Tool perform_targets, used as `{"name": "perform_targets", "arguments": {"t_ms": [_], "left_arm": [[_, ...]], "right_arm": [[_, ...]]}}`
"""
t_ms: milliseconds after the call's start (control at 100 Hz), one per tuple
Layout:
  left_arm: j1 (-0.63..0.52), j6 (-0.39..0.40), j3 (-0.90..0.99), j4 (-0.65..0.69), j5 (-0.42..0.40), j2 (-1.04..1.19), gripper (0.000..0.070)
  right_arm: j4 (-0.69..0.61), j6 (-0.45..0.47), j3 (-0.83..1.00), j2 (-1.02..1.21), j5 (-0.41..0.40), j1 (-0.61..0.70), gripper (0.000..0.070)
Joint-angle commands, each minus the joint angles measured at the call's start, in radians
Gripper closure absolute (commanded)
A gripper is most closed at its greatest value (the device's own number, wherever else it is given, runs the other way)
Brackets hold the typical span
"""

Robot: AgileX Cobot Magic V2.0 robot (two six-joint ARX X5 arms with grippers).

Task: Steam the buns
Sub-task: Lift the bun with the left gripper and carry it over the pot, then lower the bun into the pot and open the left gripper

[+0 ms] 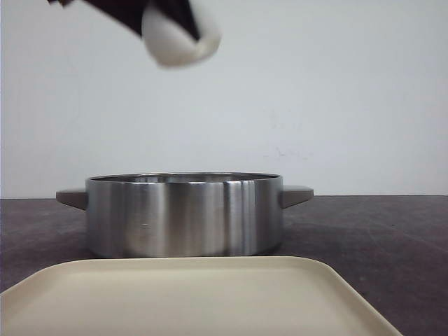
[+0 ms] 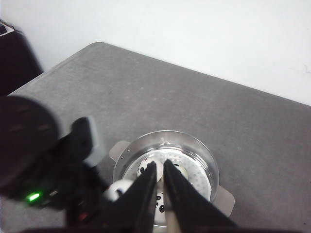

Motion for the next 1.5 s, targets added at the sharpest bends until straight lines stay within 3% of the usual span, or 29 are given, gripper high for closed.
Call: {"name": "perform_targets", "arguments": {"t_ms": [0,460,590,750,800,910,970,1170,1310,1390,1490], "left_arm": [[0.023,0.073,0.040,0.004,-0.002,0.050,0.0698],[0.178,0.090,0.098,-0.027,-0.003,0.379,0.0693],[0.191,0.089,0.098,-0.032,-0.006,0.416,0.0581],[0.199,0.090,0.098,-0.043,-0.006,0.430,0.0529],[0.203,0.090,0.098,-0.047,-0.006,0.430,0.0444],[0.209,0.089,0.098,-0.052,-0.006,0.430,0.0088],[0.214,0.088,0.102,-0.064,-0.006,0.430,0.0004],[0.218,0.089,0.162,-0.114,-0.014,0.426,0.0004],[0.218,0.067,0.238,-0.117,-0.015,0.371,0.0043],[0.218,0.037,0.242,-0.065,-0.014,0.290,0.0192],[0.218,0.023,0.242,-0.013,-0.015,0.174,0.0495]], "right_arm": [[0.011,0.011,0.016,0.007,0.000,0.013,0.0684],[-0.011,0.016,0.016,0.007,0.000,0.013,0.0684],[-0.030,0.020,0.016,0.007,0.001,0.013,0.0684],[-0.044,0.033,0.016,0.007,0.001,0.013,0.0684],[-0.045,0.036,0.016,0.007,0.001,0.013,0.0684],[-0.045,0.038,0.016,0.007,0.002,0.013,0.0684],[-0.045,0.038,0.016,0.007,0.002,0.013,0.0684],[-0.045,0.038,0.016,0.007,0.013,0.012,0.0684],[-0.047,0.037,0.013,0.008,0.103,0.012,0.0684],[-0.047,0.037,0.000,0.008,0.143,0.012,0.0684],[-0.047,0.037,-0.037,0.008,0.176,0.012,0.0684]]}}
